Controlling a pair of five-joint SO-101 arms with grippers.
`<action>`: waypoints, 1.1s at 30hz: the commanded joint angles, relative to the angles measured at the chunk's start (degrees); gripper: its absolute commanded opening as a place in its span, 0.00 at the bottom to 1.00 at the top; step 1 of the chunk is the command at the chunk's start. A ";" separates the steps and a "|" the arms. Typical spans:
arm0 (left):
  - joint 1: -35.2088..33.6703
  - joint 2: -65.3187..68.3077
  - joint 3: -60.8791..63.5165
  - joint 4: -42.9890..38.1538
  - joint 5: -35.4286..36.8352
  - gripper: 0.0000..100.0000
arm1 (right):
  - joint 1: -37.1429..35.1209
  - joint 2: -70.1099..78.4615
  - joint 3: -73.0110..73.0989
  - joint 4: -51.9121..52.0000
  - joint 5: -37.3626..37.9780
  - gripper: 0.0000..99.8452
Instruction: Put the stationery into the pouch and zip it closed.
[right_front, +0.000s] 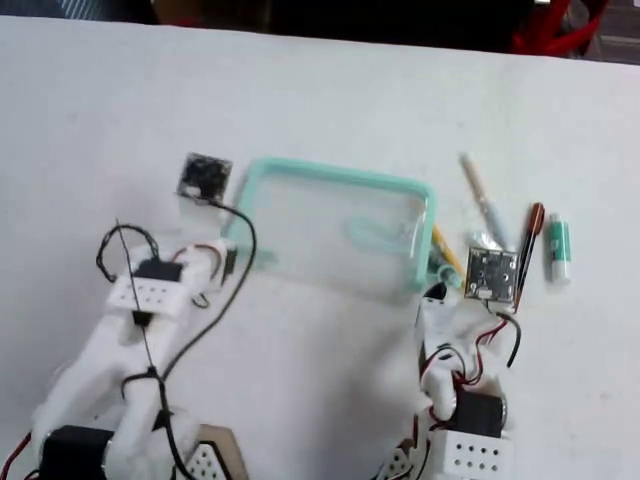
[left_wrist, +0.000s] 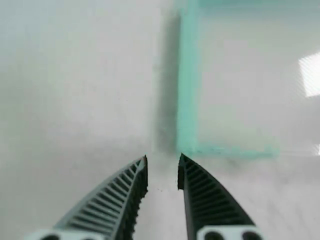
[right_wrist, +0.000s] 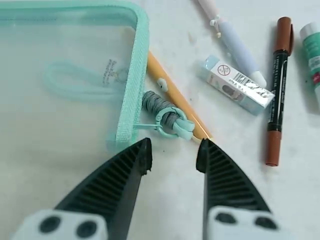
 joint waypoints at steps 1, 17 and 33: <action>-1.71 -1.27 -2.64 -1.58 0.97 0.12 | -0.13 -0.31 0.26 0.31 0.35 0.16; -15.34 -3.12 -3.43 -3.08 17.76 0.12 | -0.13 -0.31 0.26 0.31 0.35 0.16; 1.54 -3.21 -2.90 0.88 0.53 0.12 | 5.32 -0.48 0.26 -0.13 0.44 0.16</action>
